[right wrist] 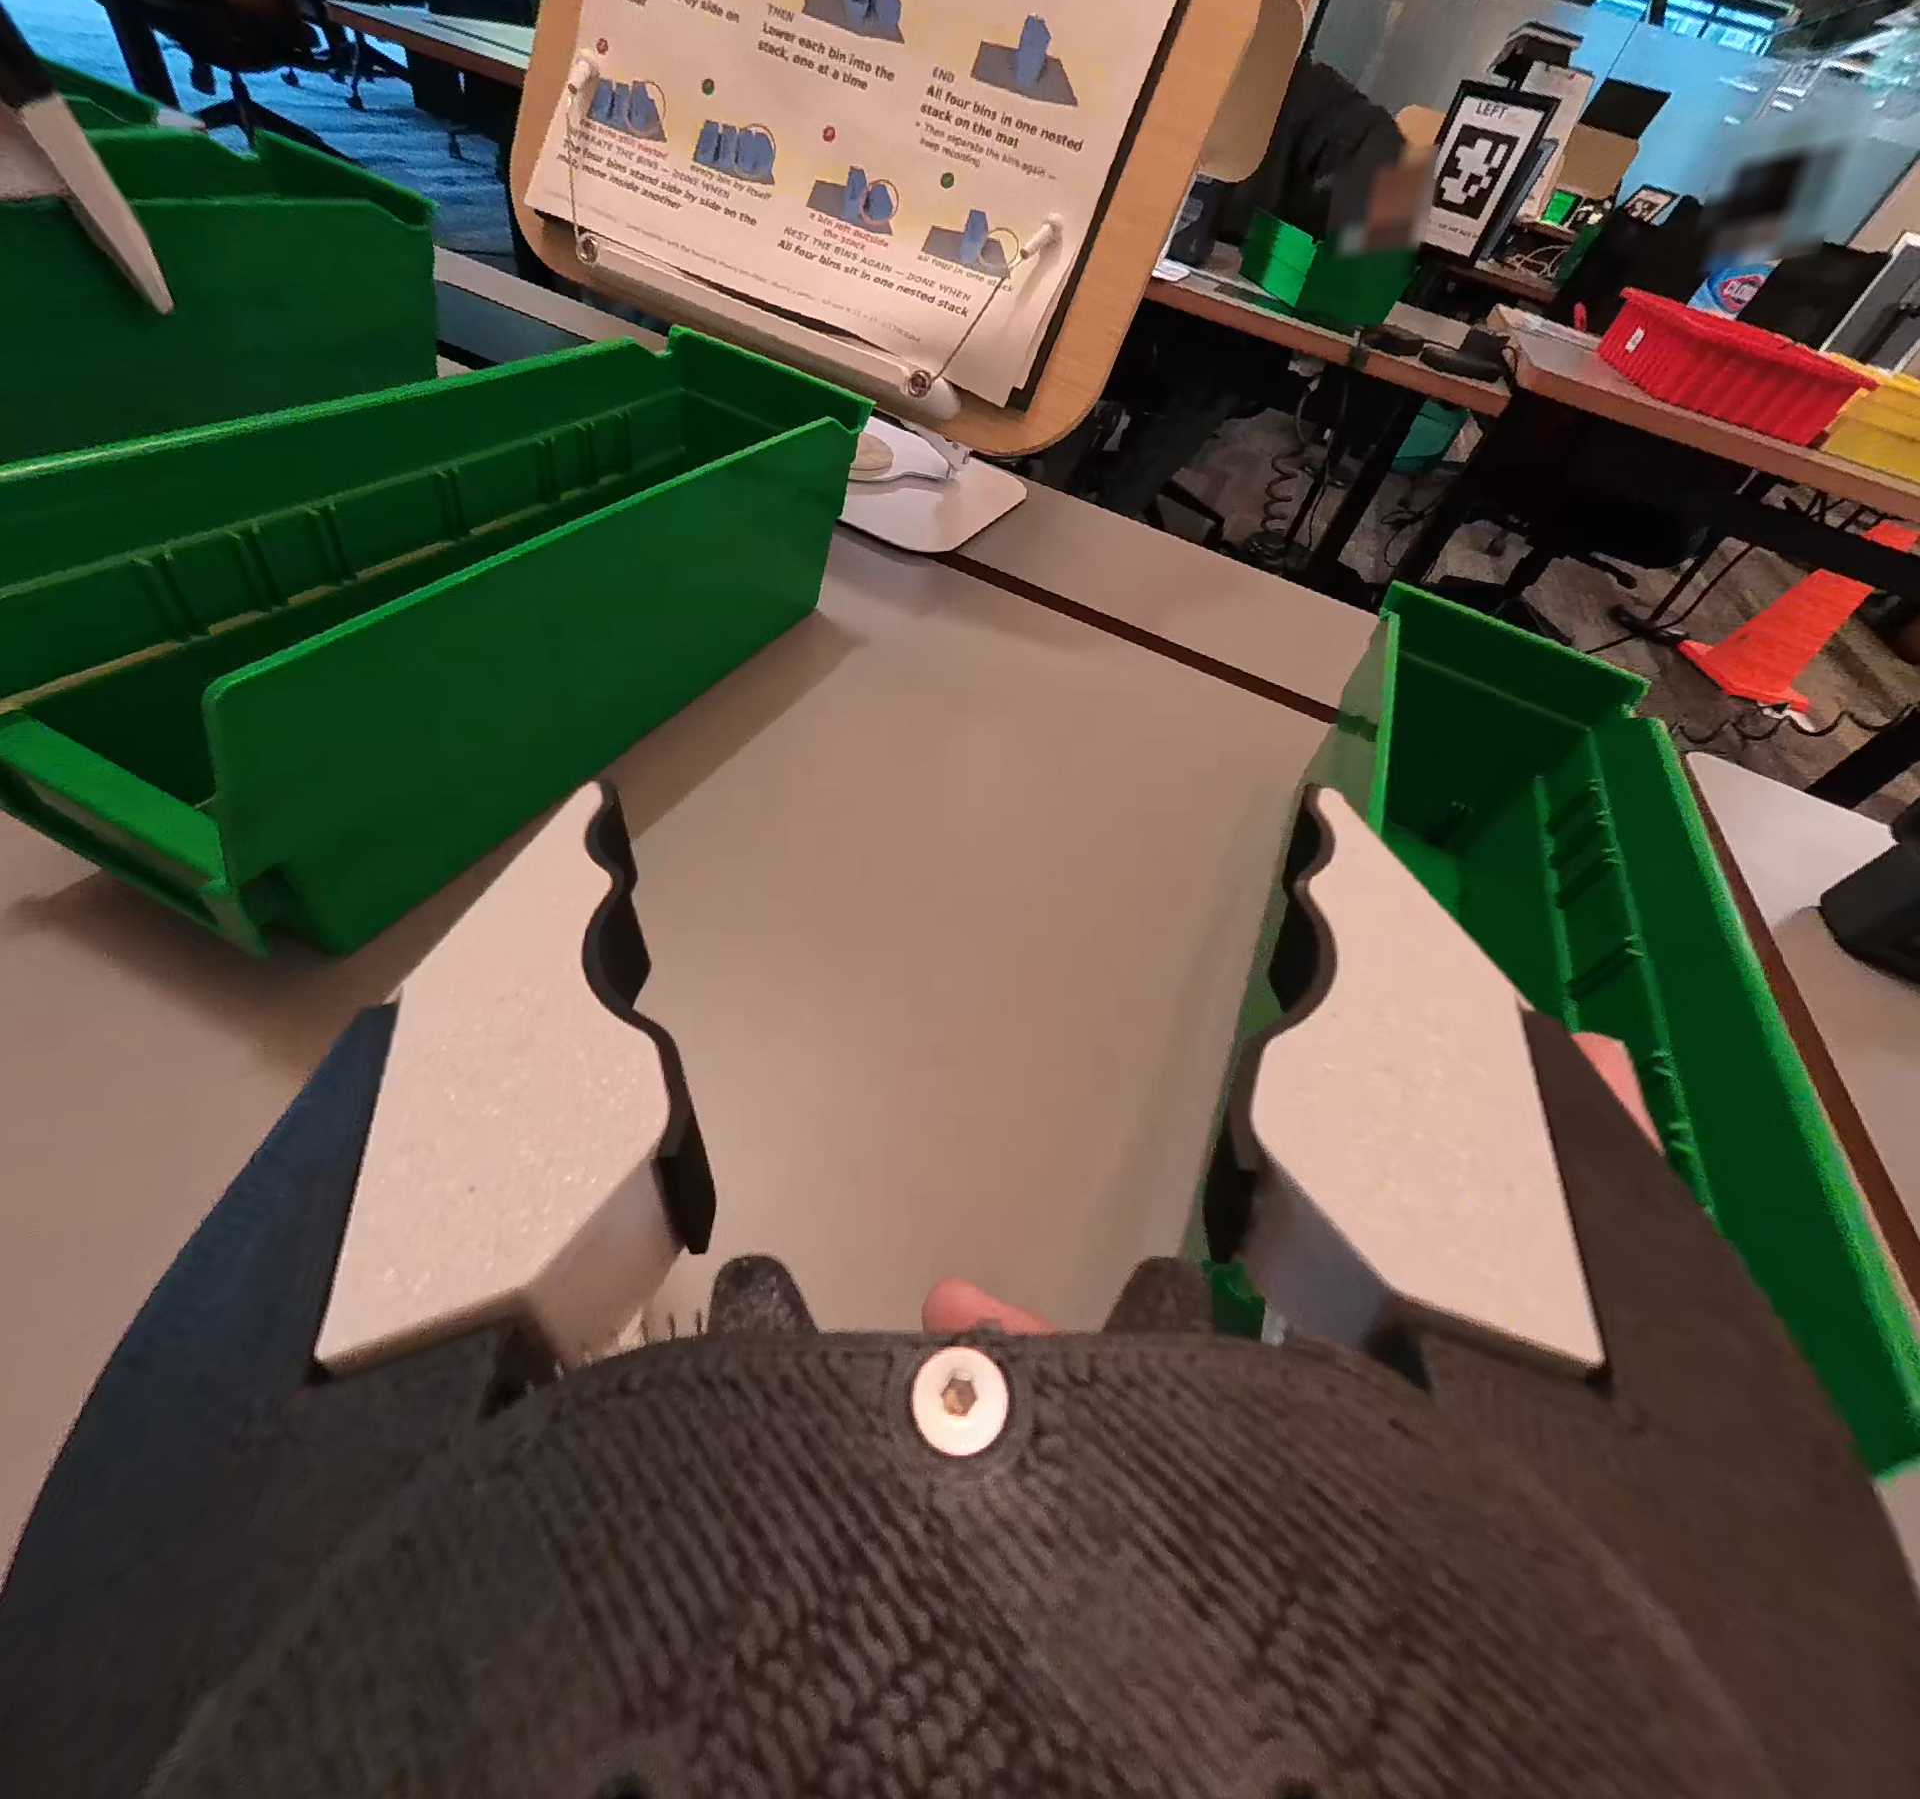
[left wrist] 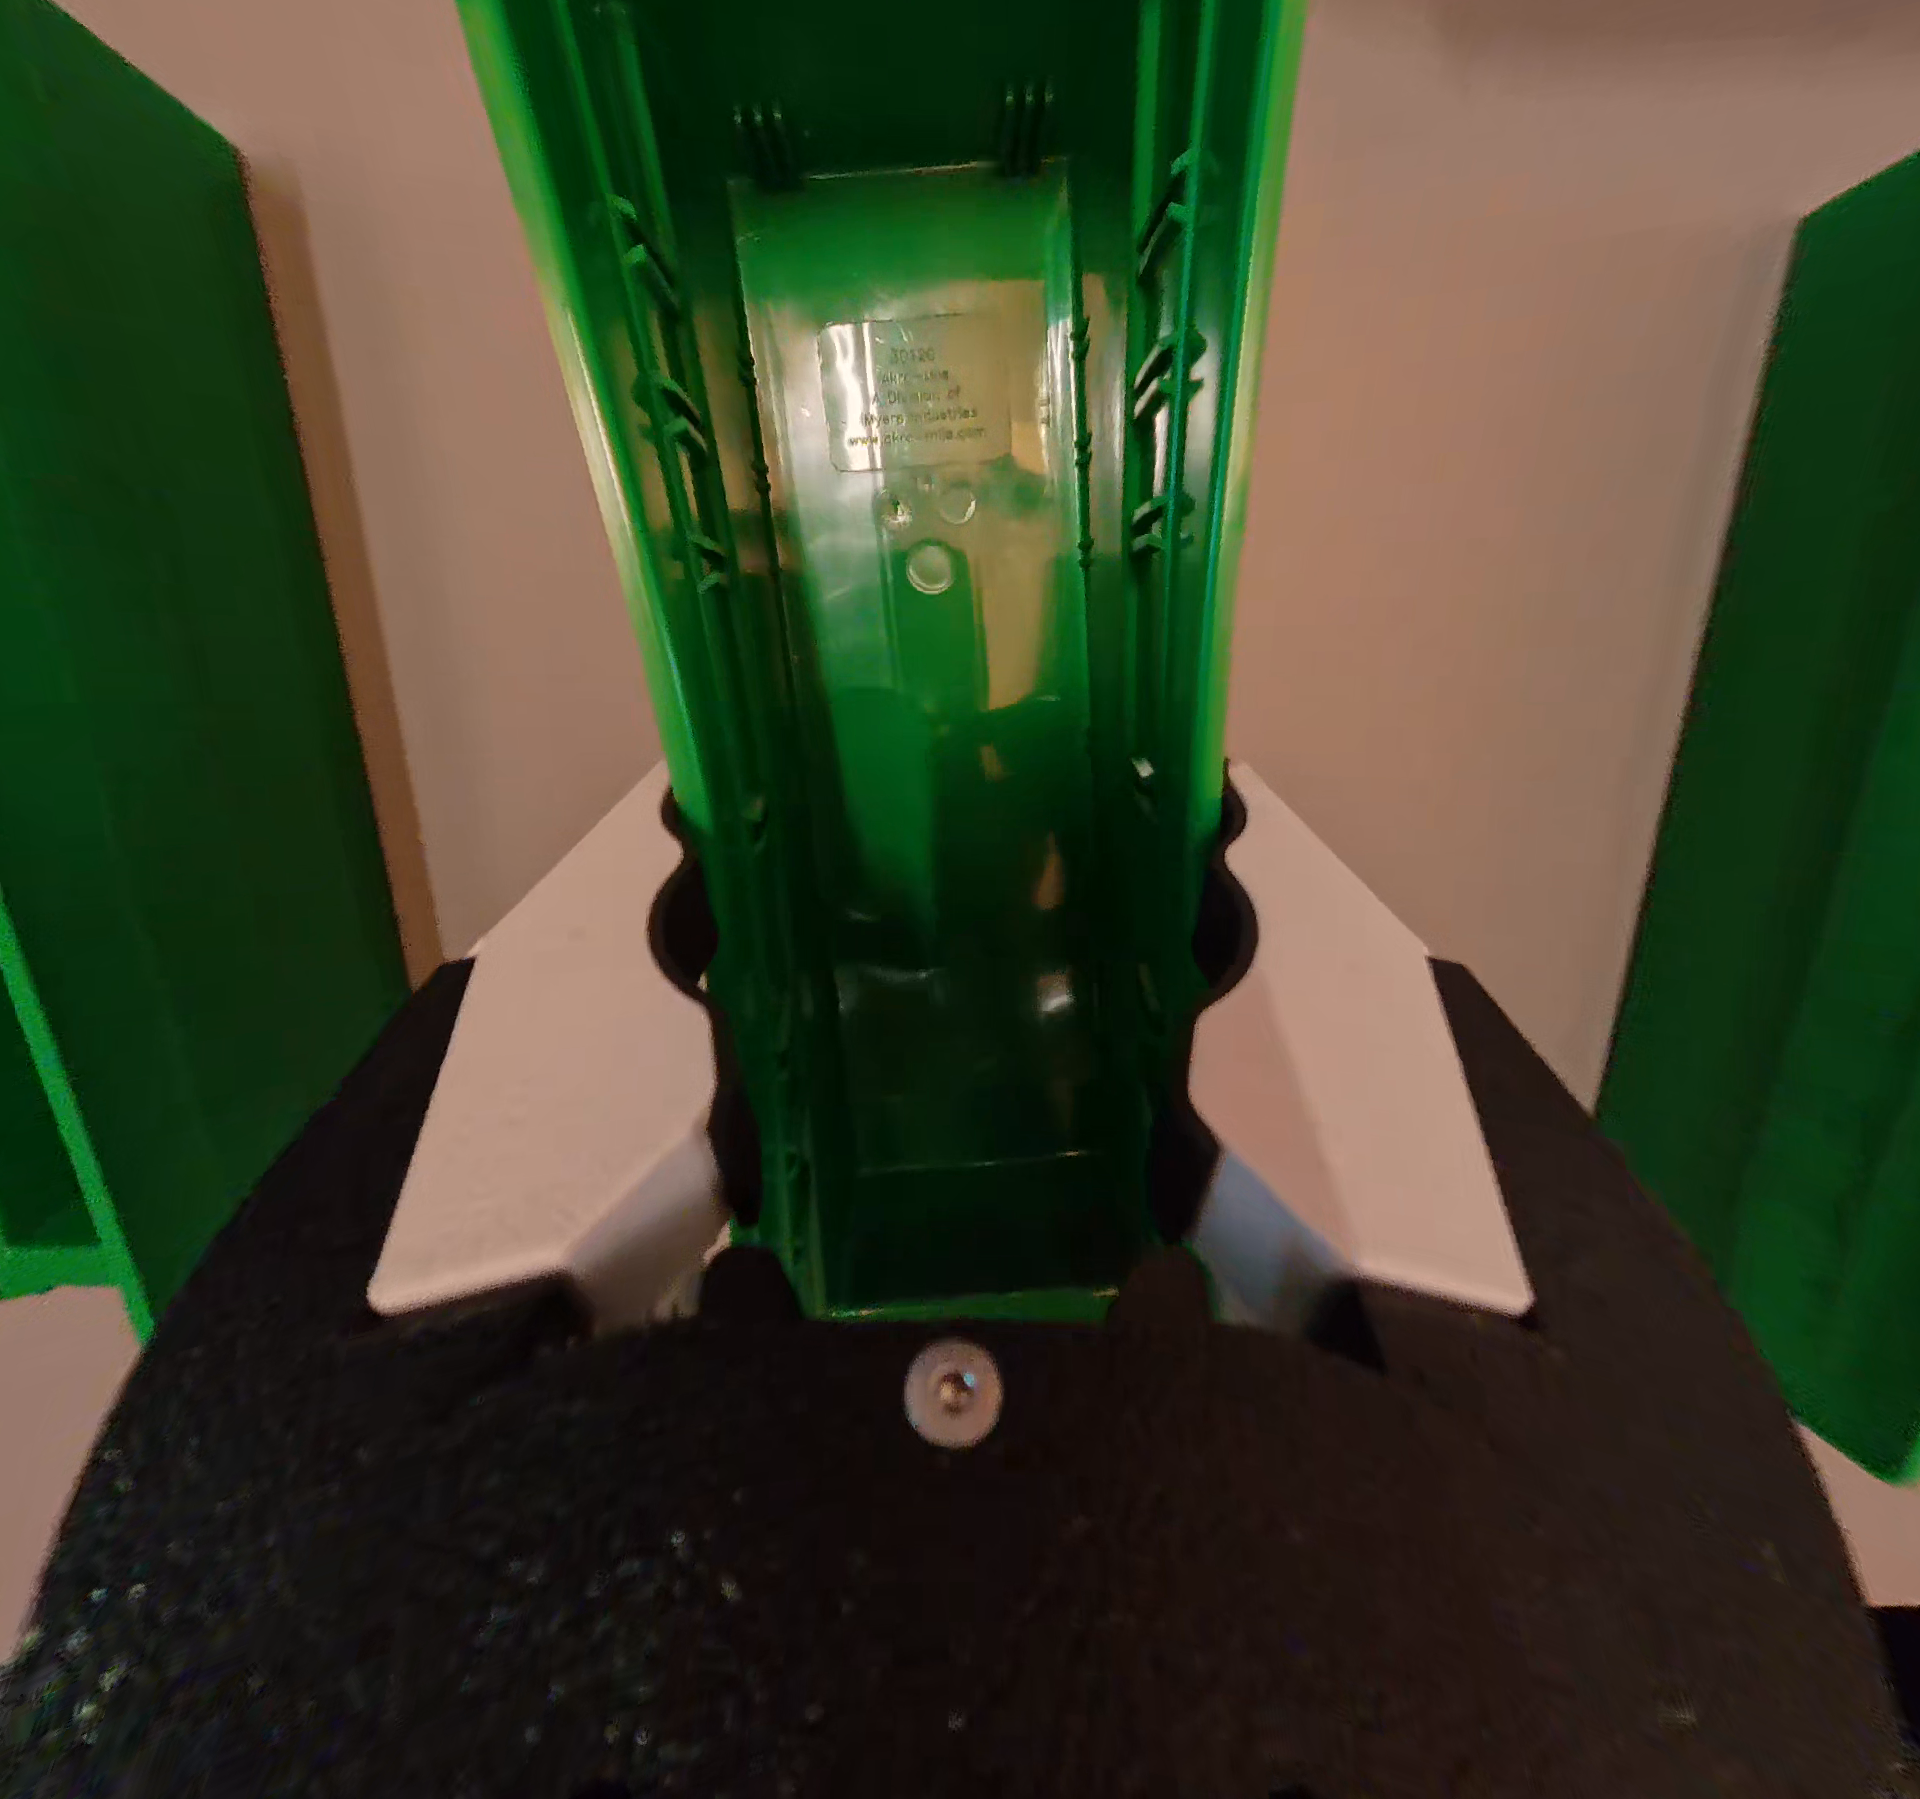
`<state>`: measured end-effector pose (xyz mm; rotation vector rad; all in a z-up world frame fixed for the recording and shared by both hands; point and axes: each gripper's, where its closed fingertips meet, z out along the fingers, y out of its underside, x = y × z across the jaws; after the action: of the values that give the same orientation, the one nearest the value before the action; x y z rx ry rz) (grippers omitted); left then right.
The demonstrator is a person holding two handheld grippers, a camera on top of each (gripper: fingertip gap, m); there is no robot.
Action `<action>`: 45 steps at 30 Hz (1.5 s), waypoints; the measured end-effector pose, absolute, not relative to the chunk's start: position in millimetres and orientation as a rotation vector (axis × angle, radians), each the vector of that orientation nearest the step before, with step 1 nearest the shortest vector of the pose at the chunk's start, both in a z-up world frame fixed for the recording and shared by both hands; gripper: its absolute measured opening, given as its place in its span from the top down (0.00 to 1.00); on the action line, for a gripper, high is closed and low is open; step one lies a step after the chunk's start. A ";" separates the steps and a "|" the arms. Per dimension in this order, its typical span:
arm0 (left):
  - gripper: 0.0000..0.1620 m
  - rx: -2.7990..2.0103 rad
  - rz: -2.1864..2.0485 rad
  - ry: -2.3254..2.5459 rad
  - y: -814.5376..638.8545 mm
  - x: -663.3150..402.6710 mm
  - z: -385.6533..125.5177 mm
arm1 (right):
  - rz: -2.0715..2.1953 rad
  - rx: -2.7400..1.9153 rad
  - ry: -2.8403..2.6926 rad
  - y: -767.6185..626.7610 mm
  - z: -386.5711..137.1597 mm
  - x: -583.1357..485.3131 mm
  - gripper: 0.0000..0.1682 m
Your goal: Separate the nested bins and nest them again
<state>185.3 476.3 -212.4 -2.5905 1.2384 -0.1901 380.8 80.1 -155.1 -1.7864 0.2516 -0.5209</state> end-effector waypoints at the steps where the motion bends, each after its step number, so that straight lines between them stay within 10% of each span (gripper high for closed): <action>1: 0.42 -2.592 -0.208 1.230 472.3 187.3 -206.0 | -0.525 -1.784 0.255 78.9 -154.8 382.4 0.27; 15: 0.42 -2.497 -0.507 1.362 340.3 278.3 -80.2 | -0.498 -1.792 0.286 77.7 -161.1 386.9 0.30; 45: 0.42 -2.448 -0.348 1.368 273.7 338.0 -120.0 | -0.575 -1.868 0.374 64.5 -174.2 404.1 0.28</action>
<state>338.0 273.7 -120.0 -2.4484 1.3677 -0.3477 404.1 64.5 -174.2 -1.8676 0.3745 -0.5750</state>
